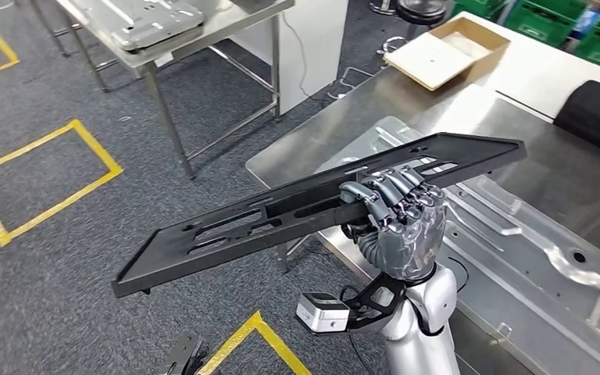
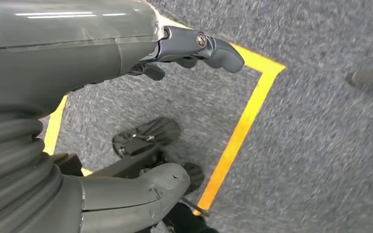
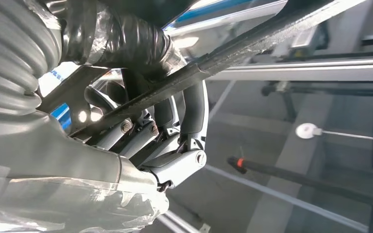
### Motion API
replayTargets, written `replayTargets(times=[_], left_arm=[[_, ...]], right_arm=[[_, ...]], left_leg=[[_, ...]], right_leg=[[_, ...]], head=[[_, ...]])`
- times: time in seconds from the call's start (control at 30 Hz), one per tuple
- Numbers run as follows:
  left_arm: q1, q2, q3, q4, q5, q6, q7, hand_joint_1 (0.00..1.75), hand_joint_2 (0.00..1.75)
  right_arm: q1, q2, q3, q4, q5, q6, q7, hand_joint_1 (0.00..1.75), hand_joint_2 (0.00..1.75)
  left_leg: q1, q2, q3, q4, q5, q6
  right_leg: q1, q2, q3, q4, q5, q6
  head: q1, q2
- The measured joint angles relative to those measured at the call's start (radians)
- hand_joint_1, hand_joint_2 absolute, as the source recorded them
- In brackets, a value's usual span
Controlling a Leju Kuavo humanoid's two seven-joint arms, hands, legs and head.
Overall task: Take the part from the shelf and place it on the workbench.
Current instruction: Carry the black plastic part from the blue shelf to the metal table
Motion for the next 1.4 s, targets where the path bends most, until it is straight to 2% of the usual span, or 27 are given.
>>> replayTargets(times=[0.03,0.07,0.13,0.2,0.23,0.3,0.37,0.43,0.5,0.53,0.57,0.6,0.67,0.73,0.8,0.83,0.9,0.93,0.97,1.0,1.03,1.07,1.1,1.17,1.23,1.33,1.4], left_arm=[[0.001,0.001,0.000,0.000,0.000,-0.002,0.001,0.00,1.75],[0.001,0.001,0.000,0.000,0.000,-0.003,0.001,0.00,1.75],[0.000,0.001,0.000,0.000,0.000,-0.004,0.001,0.00,1.75],[-0.001,0.001,0.000,0.000,0.000,-0.004,0.001,0.00,1.75],[-0.001,0.001,0.000,0.000,0.000,-0.004,0.002,0.00,1.75],[-0.003,0.000,0.000,0.000,0.000,-0.004,0.002,0.00,1.75],[-0.005,0.000,0.000,0.000,0.000,-0.004,0.002,0.00,1.75],[-0.003,0.001,0.000,0.000,0.000,-0.004,0.002,0.00,1.75],[0.001,0.001,0.001,0.000,0.000,-0.004,0.002,0.00,1.75],[0.003,0.002,0.001,0.000,0.000,-0.005,0.002,0.00,1.75],[0.004,0.002,0.001,0.000,0.000,-0.005,0.002,0.00,1.75],[0.004,0.002,0.001,0.000,0.000,-0.006,0.002,0.00,1.75],[0.004,0.003,0.001,0.000,0.000,-0.008,0.002,0.00,1.75],[0.004,0.004,0.003,0.000,0.000,-0.010,0.002,0.00,1.75],[0.004,0.004,0.003,0.000,0.000,-0.012,0.002,0.00,1.75],[0.003,0.003,0.004,0.000,0.000,-0.013,0.002,0.00,1.75],[0.001,0.001,0.004,0.000,0.000,-0.013,0.001,0.00,1.75],[0.001,0.001,0.004,0.000,0.001,-0.013,0.001,0.00,1.75],[0.003,0.001,0.004,0.000,0.001,-0.013,0.001,0.00,1.75],[0.005,0.001,0.005,0.000,0.001,-0.013,0.001,0.00,1.75],[0.006,0.002,0.005,0.000,0.001,-0.013,0.001,0.00,1.75],[0.006,0.002,0.005,0.000,0.001,-0.013,0.001,0.00,1.75],[0.006,0.002,0.005,0.000,0.001,-0.013,0.001,0.00,1.75],[0.005,0.002,0.005,0.000,0.001,-0.013,0.001,0.00,1.75],[0.004,0.001,0.005,0.000,0.001,-0.013,0.001,0.00,1.75],[0.002,0.000,0.006,0.000,0.000,-0.013,0.001,0.00,1.75],[0.000,0.000,0.006,0.000,0.000,-0.013,0.000,0.00,1.75]], right_arm=[[0.001,0.000,0.000,0.001,0.000,0.000,0.001,1.71,1.75],[0.001,-0.001,0.000,0.002,0.000,0.000,0.002,1.71,1.75],[0.001,-0.001,0.000,0.002,0.001,0.000,0.003,1.71,1.75],[-0.001,-0.001,0.000,0.002,0.001,0.000,0.004,1.71,1.75],[-0.001,-0.001,0.000,0.002,0.001,0.000,0.004,1.71,1.75],[-0.001,-0.001,0.000,0.002,0.002,0.000,0.004,1.71,1.75],[-0.002,0.000,0.001,0.002,0.002,0.000,0.004,1.71,1.75],[-0.003,0.001,0.001,0.003,0.002,0.000,0.004,1.71,1.75],[-0.002,0.002,0.001,0.004,0.003,0.000,0.004,1.71,1.75],[-0.002,0.002,0.001,0.004,0.003,0.000,0.004,1.71,1.75],[-0.001,0.002,0.001,0.005,0.003,0.000,0.004,1.71,1.75],[-0.001,0.002,0.001,0.005,0.003,0.000,0.004,1.71,1.75],[-0.001,0.002,0.001,0.005,0.003,0.000,0.004,1.71,1.75],[-0.001,0.002,0.001,0.005,0.004,0.000,0.006,1.71,1.75],[-0.001,0.002,0.001,0.005,0.004,0.000,0.009,1.71,1.75],[0.000,0.001,0.001,0.005,0.004,0.000,0.009,1.71,1.75],[-0.001,0.000,0.001,0.004,0.004,0.000,0.010,1.71,1.75],[-0.001,-0.001,0.001,0.004,0.003,0.000,0.010,1.71,1.75],[0.000,-0.001,0.001,0.004,0.003,0.000,0.010,1.71,1.75],[0.002,-0.002,0.001,0.004,0.003,0.000,0.010,1.71,1.75],[0.003,-0.002,0.001,0.004,0.003,0.000,0.010,1.71,1.75],[0.004,-0.003,0.001,0.004,0.003,0.000,0.010,1.71,1.75],[0.005,-0.004,0.001,0.004,0.003,0.000,0.010,1.71,1.75],[0.004,-0.004,0.001,0.004,0.003,0.000,0.010,1.71,1.75],[0.003,-0.004,0.001,0.003,0.003,0.000,0.010,1.71,1.75],[0.004,-0.004,0.001,0.003,0.003,0.000,0.010,1.71,1.75],[0.002,-0.003,0.001,0.002,0.003,0.000,0.010,1.71,1.75]], left_leg=[[0.000,0.013,0.000,0.000,0.000,0.000],[0.000,0.025,0.001,0.000,-0.001,-0.001],[-0.002,0.046,0.005,0.000,-0.005,-0.006],[-0.006,0.063,0.010,0.000,-0.010,-0.014],[-0.009,0.071,0.012,0.000,-0.011,-0.019],[-0.009,0.083,0.016,-0.002,-0.016,-0.031],[-0.006,0.050,0.008,0.027,-0.044,-0.041],[-0.003,0.000,-0.035,0.130,-0.105,-0.046],[-0.003,-0.014,-0.092,0.251,-0.152,-0.048],[-0.002,-0.015,-0.106,0.274,-0.149,-0.048],[-0.002,-0.017,-0.102,0.259,-0.125,-0.048],[-0.001,-0.024,-0.082,0.208,-0.087,-0.046],[0.004,-0.064,-0.030,0.078,-0.024,-0.042],[0.004,-0.095,-0.006,0.019,-0.009,-0.037],[0.002,-0.083,-0.005,0.015,-0.007,-0.029],[0.003,-0.072,-0.003,0.011,-0.003,-0.023],[0.006,-0.049,0.000,0.002,0.002,-0.008],[0.004,-0.036,0.001,0.001,0.002,-0.004],[0.002,-0.023,0.000,0.001,0.002,-0.001],[0.001,-0.009,0.000,0.001,0.001,0.000],[0.000,0.006,0.000,0.001,0.000,0.001],[0.000,0.019,0.001,0.001,-0.002,0.000],[0.000,0.031,0.004,0.001,-0.004,-0.001],[-0.002,0.050,0.010,0.001,-0.009,-0.007],[-0.007,0.067,0.015,0.002,-0.014,-0.017],[-0.008,0.086,0.022,0.001,-0.022,-0.033],[-0.005,0.047,0.008,0.041,-0.054,-0.041]], right_leg=[[-0.002,-0.004,-0.002,0.008,0.005,0.001],[-0.002,-0.009,0.017,-0.024,0.028,0.000],[0.003,-0.046,0.095,-0.160,0.084,-0.008],[0.013,-0.077,0.144,-0.253,0.108,-0.020],[0.017,-0.078,0.147,-0.263,0.106,-0.025],[0.015,-0.055,0.146,-0.267,0.110,-0.034],[0.008,-0.034,0.148,-0.276,0.117,-0.046],[0.004,-0.013,0.149,-0.280,0.121,-0.054],[0.005,0.012,0.148,-0.278,0.121,-0.055],[0.005,0.026,0.147,-0.277,0.121,-0.055],[0.005,0.041,0.147,-0.274,0.121,-0.055],[0.005,0.055,0.147,-0.272,0.120,-0.054],[0.004,0.080,0.144,-0.263,0.117,-0.048],[0.003,0.101,0.134,-0.256,0.118,-0.038],[0.001,0.119,0.126,-0.257,0.123,-0.024],[0.001,0.111,0.123,-0.253,0.121,-0.019],[0.005,0.059,0.100,-0.203,0.089,-0.011],[0.005,0.026,0.075,-0.148,0.059,-0.008],[0.003,0.008,0.042,-0.081,0.027,-0.005],[0.001,0.001,0.012,-0.020,0.004,-0.003],[-0.001,-0.003,-0.005,0.015,-0.002,-0.001],[-0.002,-0.006,-0.003,0.011,0.010,0.000],[-0.003,-0.012,0.021,-0.033,0.039,-0.002],[0.004,-0.049,0.100,-0.174,0.095,-0.011],[0.015,-0.073,0.141,-0.256,0.114,-0.022],[0.017,-0.048,0.140,-0.268,0.115,-0.037],[0.009,-0.027,0.145,-0.278,0.122,-0.049]], head=[[0.000,0.000],[0.000,0.000],[0.000,0.000],[0.000,0.000],[0.000,0.000],[0.000,0.000],[-0.001,0.000],[-0.001,0.000],[-0.001,0.000],[-0.001,0.000],[-0.001,0.000],[-0.001,0.000],[-0.001,0.000],[-0.001,0.000],[-0.001,0.000],[0.000,0.000],[0.003,0.000],[0.004,0.000],[0.005,0.000],[0.005,0.000],[0.005,0.000],[0.005,0.000],[0.005,0.000],[0.005,0.000],[0.005,0.000],[0.005,0.000],[0.005,0.000]])
